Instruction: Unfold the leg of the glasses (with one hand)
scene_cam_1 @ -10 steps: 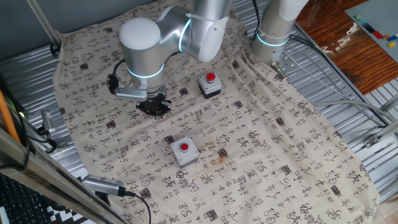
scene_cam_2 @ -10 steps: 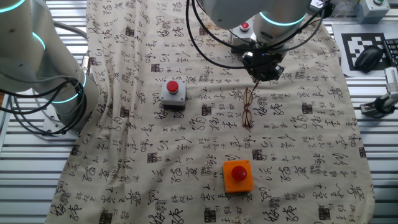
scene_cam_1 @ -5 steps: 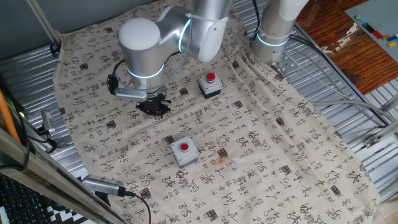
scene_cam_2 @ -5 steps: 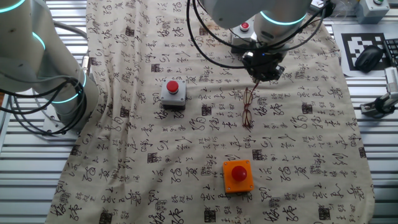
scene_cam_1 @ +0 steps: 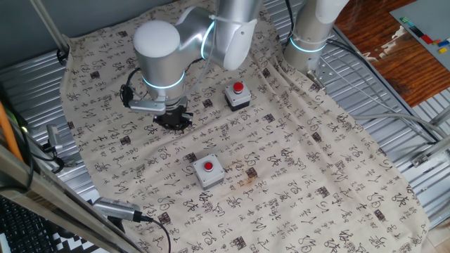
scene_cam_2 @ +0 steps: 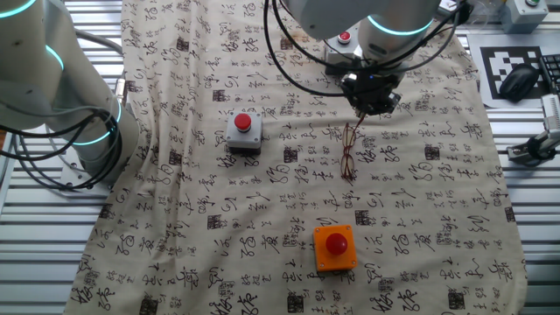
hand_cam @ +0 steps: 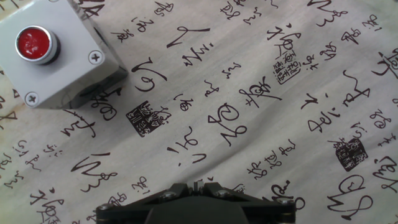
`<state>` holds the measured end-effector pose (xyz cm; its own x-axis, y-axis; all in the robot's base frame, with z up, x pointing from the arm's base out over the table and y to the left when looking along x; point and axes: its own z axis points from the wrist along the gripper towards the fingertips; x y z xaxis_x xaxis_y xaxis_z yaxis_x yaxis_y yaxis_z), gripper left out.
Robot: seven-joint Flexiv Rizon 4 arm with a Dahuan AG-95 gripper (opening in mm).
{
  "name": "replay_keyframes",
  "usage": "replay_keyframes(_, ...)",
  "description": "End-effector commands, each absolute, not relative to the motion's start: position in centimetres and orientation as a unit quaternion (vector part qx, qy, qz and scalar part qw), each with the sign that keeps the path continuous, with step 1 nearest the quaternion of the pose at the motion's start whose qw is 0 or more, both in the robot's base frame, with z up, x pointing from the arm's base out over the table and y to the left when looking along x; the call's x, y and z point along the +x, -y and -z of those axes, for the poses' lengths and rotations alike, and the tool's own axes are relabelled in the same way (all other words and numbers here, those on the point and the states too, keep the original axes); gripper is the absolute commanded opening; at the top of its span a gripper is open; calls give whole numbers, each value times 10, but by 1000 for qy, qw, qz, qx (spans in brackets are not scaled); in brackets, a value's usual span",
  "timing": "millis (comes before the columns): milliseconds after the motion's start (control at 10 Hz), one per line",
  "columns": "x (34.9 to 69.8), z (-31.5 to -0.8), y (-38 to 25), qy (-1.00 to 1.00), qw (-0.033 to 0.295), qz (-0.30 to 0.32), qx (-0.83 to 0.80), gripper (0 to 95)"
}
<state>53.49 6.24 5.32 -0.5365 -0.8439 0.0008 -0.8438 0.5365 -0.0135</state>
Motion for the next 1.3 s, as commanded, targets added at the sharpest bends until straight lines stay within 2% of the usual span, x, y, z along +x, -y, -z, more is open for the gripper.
replay_keyframes(100, 535, -53, -63, -876, -5, 10, -482, 0)
replay_keyframes(1300, 536, -59, -57, -873, -15, 13, -487, 0)
